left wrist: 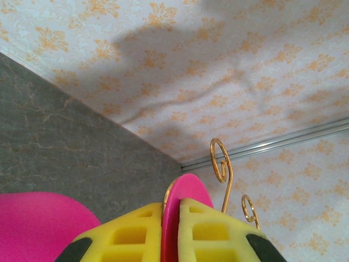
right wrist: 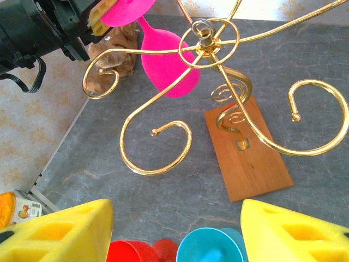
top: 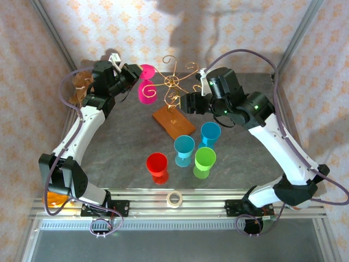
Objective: Take the wine glass off the wine glass rack
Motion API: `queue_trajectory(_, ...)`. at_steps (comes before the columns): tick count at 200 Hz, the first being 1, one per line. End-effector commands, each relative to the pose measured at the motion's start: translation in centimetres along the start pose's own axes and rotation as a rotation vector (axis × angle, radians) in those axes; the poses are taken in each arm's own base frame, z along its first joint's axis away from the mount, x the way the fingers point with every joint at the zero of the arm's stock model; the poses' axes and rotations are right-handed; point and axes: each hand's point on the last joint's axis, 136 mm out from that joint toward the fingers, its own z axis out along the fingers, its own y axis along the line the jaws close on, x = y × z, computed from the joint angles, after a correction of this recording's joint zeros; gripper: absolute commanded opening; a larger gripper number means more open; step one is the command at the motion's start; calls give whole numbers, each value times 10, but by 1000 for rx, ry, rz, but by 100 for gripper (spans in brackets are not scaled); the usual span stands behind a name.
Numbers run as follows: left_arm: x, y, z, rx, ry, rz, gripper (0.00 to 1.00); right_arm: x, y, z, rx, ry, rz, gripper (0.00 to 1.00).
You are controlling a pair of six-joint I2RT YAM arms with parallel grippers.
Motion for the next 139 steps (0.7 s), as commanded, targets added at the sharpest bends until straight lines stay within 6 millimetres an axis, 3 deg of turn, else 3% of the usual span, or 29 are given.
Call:
queue_trajectory(1, -4, -15, 1, 40, -8, 32, 5, -5, -2, -5, 13, -13, -14, 64)
queue_trajectory(37, -5, -15, 2, 42, -9, 24, 6, -6, 0, -3, 7, -9, -15, 64)
queue_trajectory(88, -6, -12, 0, 31, -23, 18, 23, -6, 1, -2, 4, -4, -14, 64)
queue_trajectory(139, -9, -12, -3, 27, -41, 23, 23, -6, 2, 0, -2, 1, -14, 64)
